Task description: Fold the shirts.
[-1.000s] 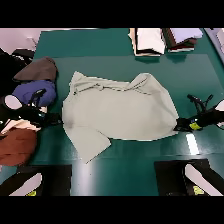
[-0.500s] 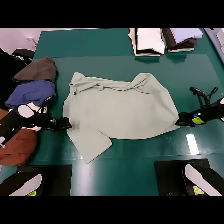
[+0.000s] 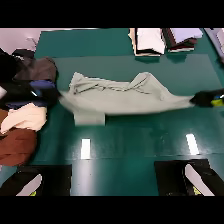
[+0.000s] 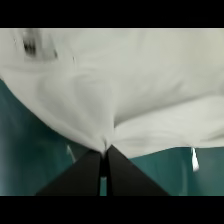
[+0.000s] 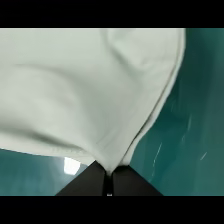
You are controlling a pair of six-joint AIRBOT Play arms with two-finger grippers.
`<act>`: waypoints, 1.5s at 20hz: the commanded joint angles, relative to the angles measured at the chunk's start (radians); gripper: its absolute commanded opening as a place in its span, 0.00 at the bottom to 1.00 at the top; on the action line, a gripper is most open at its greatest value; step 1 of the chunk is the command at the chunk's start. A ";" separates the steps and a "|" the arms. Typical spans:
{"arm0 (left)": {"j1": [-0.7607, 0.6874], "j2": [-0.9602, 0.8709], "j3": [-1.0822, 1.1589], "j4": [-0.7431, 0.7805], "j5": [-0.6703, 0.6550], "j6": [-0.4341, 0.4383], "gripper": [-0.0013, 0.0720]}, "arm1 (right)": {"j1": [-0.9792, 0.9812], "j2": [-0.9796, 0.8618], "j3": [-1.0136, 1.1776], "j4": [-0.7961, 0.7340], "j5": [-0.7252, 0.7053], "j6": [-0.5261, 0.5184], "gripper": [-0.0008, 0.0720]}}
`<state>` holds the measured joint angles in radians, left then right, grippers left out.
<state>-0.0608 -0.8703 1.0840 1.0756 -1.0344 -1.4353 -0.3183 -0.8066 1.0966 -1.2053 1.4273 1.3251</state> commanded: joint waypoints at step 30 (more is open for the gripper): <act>-0.001 -0.661 0.358 0.248 0.127 -0.048 0.05 | 0.173 -0.776 0.510 -0.096 -0.107 0.087 0.03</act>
<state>-0.0624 -1.3991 1.4376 1.3502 -1.0058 -1.5162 -0.1673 -1.4246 1.5719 -1.2964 1.3922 1.4124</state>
